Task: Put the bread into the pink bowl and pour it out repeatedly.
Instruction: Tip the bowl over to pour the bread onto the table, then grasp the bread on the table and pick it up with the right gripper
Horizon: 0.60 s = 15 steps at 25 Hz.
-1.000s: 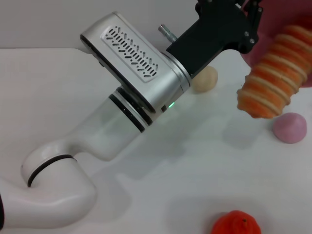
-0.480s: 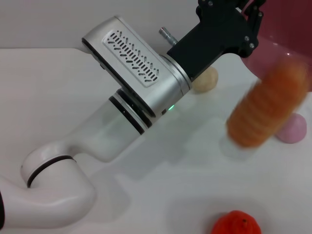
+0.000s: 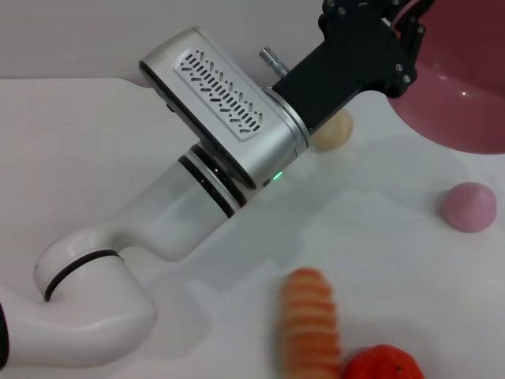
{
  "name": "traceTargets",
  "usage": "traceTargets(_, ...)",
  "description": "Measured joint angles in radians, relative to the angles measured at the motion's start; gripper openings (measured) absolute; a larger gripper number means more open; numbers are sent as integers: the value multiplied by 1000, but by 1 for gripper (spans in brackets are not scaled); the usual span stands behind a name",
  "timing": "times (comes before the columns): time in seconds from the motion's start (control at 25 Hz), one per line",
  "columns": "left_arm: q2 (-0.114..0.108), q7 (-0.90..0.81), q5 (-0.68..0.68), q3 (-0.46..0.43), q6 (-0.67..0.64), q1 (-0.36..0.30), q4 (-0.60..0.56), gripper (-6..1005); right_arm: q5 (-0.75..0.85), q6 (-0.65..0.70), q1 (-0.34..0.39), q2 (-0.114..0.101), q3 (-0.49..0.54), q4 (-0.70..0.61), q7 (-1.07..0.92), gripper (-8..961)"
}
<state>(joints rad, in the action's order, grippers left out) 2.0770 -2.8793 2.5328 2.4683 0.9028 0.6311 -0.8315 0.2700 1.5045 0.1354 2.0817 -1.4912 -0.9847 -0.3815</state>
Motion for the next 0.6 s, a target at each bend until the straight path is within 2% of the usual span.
traceTargets(0.36,2,0,-1,-22,-97,20,-21,41,0,-3,-3,-2,-3,7,0,436)
traceTargets(0.6,2,0,-2,-98,-183,53,-23,42,0,-2,-1,-2,-5,13,0,436)
